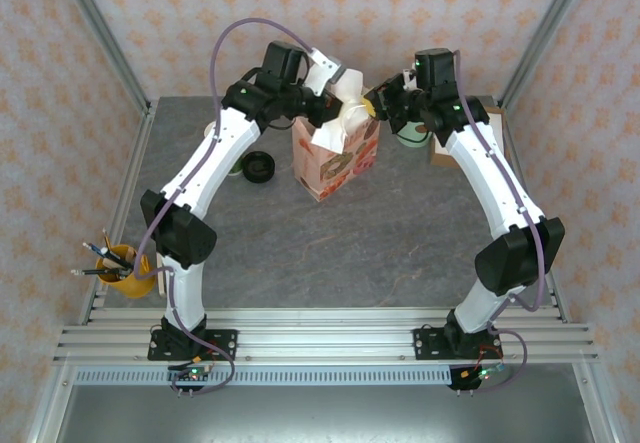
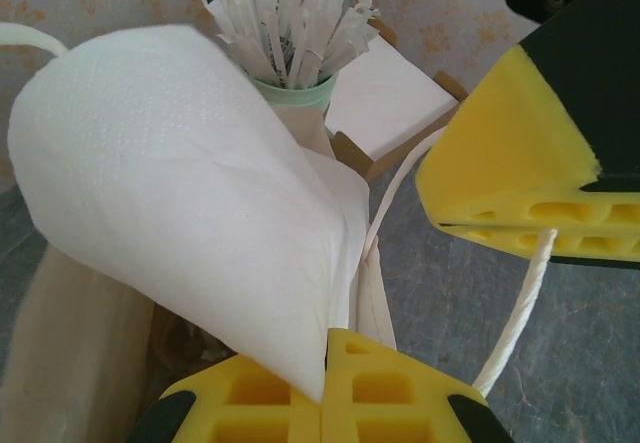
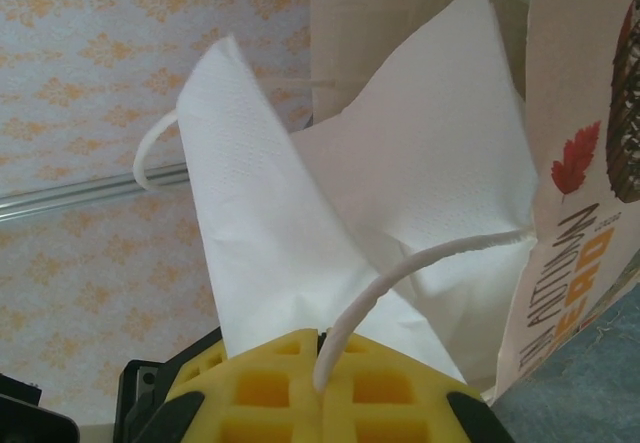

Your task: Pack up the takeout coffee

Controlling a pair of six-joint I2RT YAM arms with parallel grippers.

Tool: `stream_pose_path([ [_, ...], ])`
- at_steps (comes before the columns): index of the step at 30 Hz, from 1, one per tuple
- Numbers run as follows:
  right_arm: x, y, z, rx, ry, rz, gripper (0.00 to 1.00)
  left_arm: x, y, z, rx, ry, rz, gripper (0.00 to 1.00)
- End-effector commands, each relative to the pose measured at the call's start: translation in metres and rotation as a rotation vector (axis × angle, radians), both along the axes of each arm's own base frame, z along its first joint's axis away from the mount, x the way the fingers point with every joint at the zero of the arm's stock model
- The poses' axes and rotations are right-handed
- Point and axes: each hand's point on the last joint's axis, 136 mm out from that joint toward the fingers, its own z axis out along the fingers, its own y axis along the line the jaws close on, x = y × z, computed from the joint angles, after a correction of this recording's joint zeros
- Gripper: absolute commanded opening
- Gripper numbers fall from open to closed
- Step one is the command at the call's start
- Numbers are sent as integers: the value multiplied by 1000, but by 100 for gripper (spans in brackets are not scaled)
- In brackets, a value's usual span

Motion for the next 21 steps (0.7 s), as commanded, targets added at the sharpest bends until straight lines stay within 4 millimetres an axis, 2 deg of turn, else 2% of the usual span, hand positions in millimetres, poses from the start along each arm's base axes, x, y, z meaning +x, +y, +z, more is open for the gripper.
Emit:
stream_pose_path([
  [1,-2,1,4,-11,-20,15,0,19,24,15,-7,-53,30,0],
  [3,-2,2,2,-13,-14,21,0,23,29,19,-4,-60,33,0],
  [7,-1,3,-1,-12,-6,27,0,25,16,26,-65,-60,-14,0],
  [11,2,4,1,-10,-13,26,0,22,-3,16,-59,-51,-42,0],
  [15,2,5,3,-11,-17,35,0,25,-10,0,-7,-75,-41,0],
  [21,1,5,0,-18,-10,42,0,40,-14,4,-1,-143,-44,0],
])
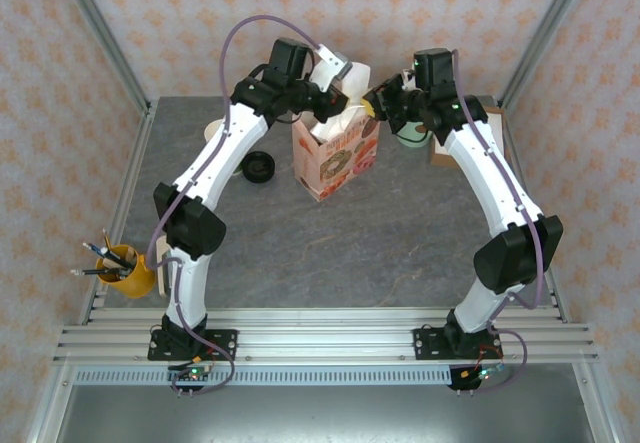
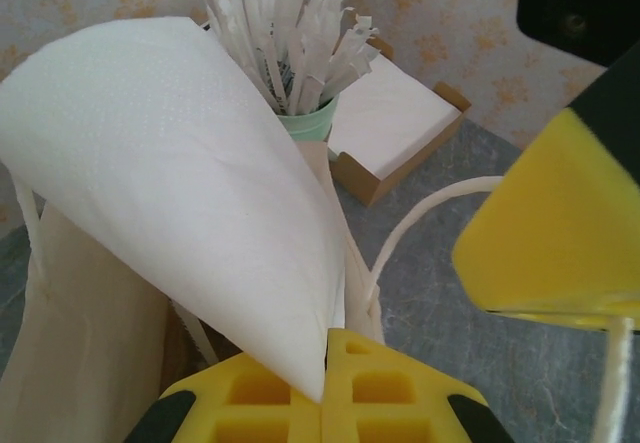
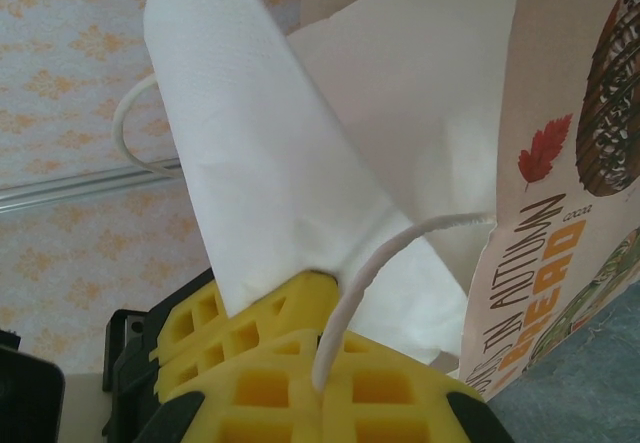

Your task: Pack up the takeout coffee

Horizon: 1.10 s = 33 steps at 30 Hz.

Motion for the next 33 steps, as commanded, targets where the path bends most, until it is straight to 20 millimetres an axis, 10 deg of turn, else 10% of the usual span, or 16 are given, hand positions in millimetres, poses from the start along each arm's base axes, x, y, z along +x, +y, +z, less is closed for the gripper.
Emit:
stream_pose_path([
  [1,-1,4,4,-6,-12,25,0,17,-2,12,-22,-84,-4,0],
  [13,6,1,6,-8,-35,-5,0,-54,-1,-37,-28,121,-224,0],
  [23,4,1,5,-6,-30,-9,0,-26,7,-75,104,157,-179,3],
  [33,3,2,5,-11,-26,-14,0,-40,1,-92,143,181,-233,8],
])
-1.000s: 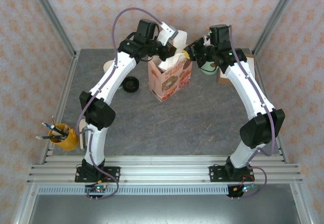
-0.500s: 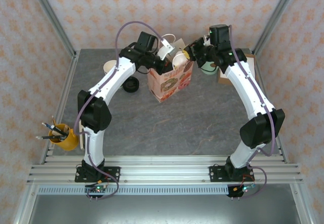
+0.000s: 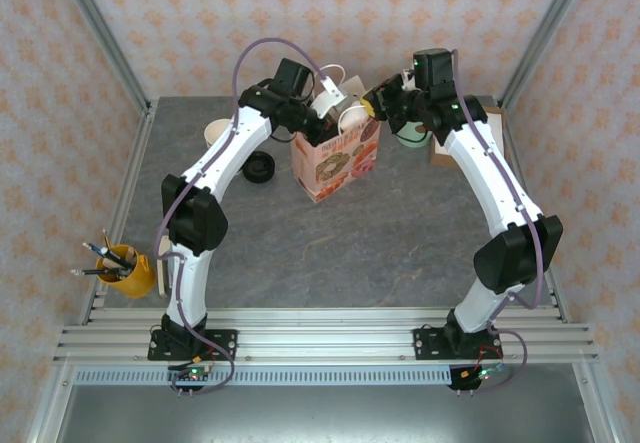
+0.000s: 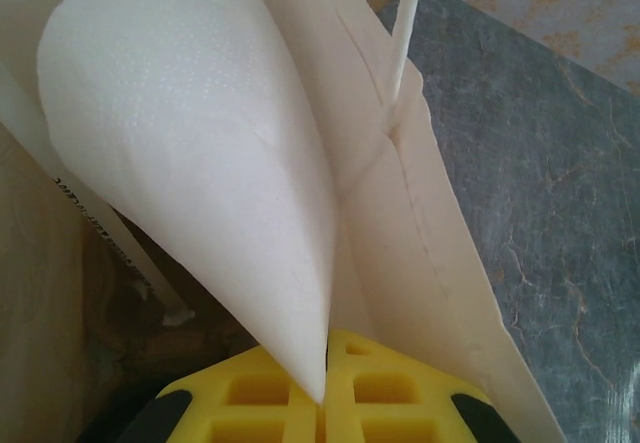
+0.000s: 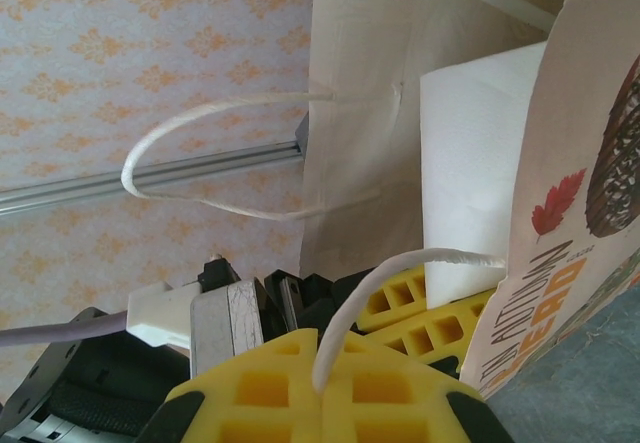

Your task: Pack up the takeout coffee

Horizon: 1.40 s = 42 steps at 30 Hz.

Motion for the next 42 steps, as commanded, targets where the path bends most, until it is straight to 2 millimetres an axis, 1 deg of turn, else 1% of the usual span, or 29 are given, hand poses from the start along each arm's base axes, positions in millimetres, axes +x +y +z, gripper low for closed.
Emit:
stream_pose_path([
  [1,3,3,5,-5,-21,-6,0,-8,-1,-17,60,20,-23,8],
  [5,3,4,3,-9,-14,-3,0,-2,5,-29,109,25,5,11],
  [8,3,4,3,-17,-16,-1,0,-1,8,-25,133,23,13,18],
  [9,3,4,4,-20,-18,-3,0,-2,7,-21,126,20,11,22],
  [10,3,4,4,-22,-18,-3,0,-3,6,-15,113,14,4,29],
  [11,3,3,4,-24,-20,-4,0,-5,6,-9,100,9,-1,34],
  [12,3,3,5,-26,-23,-5,0,-6,5,-4,91,5,-6,38],
  [13,4,2,5,-29,-24,-7,0,-8,6,2,81,-1,-8,40],
  [17,3,1,6,-37,-34,-10,0,-13,12,21,59,-16,3,42],
  [18,2,1,6,-40,-35,-10,0,-14,14,25,56,-22,7,44],
  [21,2,0,5,-46,-36,-8,0,-17,20,36,47,-32,13,59],
  [24,0,1,4,-50,-36,0,0,-20,27,51,6,-34,22,63],
  [28,-1,0,4,-61,-37,4,0,-25,38,76,-39,-60,46,64],
  [29,-1,0,3,-61,-36,5,0,-27,41,79,-39,-64,49,65],
  [33,0,0,1,-63,-30,7,0,-42,52,99,-83,-88,32,72],
  [34,0,1,1,-62,-30,9,0,-45,57,109,-108,-109,34,72],
  [35,0,1,0,-62,-29,11,0,-42,62,114,-120,-123,59,73],
  [36,0,1,0,-62,-28,13,0,-35,69,120,-123,-155,105,73],
  [38,1,1,0,-62,-29,14,0,-10,87,124,-88,-228,253,73],
  [40,1,2,-1,-62,-29,17,0,11,101,123,-45,-282,365,74],
  [42,2,3,1,-59,-33,20,0,25,104,118,-30,-287,407,74],
])
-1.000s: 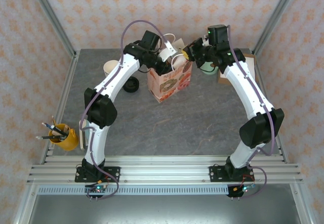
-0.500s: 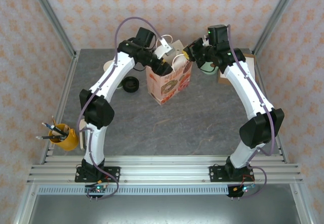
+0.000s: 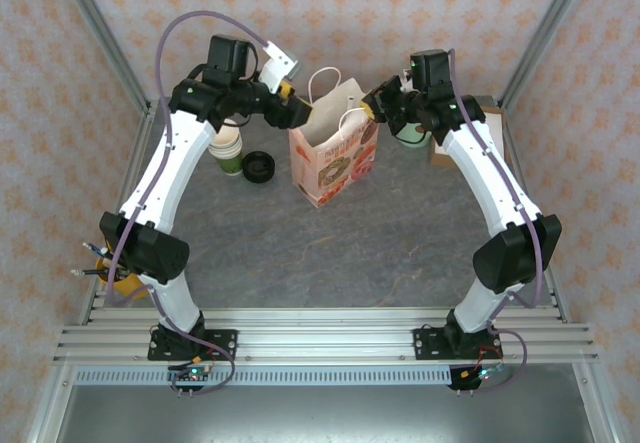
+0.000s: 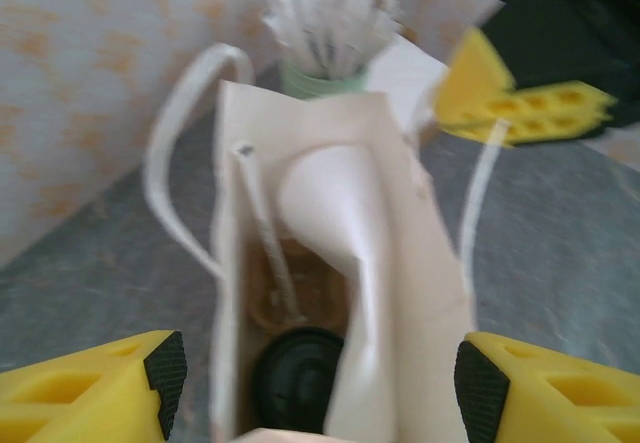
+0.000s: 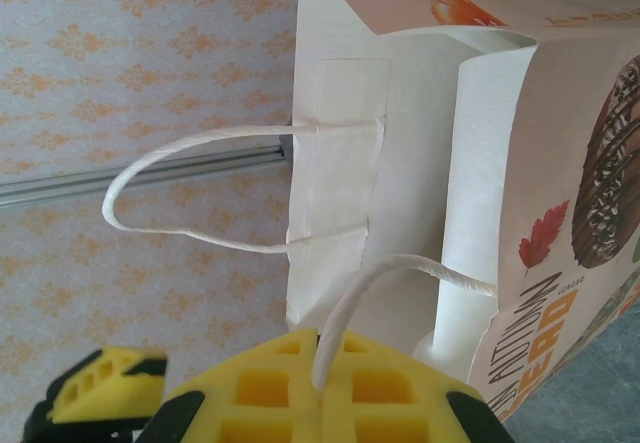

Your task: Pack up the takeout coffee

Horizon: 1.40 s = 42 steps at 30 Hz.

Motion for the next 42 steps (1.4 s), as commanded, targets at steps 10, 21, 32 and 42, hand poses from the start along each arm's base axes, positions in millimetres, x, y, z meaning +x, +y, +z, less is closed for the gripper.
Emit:
stream_pose_path([
  [10,-5,22,11,-28,-60,59,0,80,-29,-20,-15,-5,102,60],
  [21,-15,29,19,-75,-108,46,0,60,-5,3,-34,25,231,3],
  [32,-56,70,41,-118,-254,170,0,42,-14,1,-81,77,138,0],
  [42,-115,93,57,-153,-345,166,0,14,-20,-13,-131,199,3,1],
])
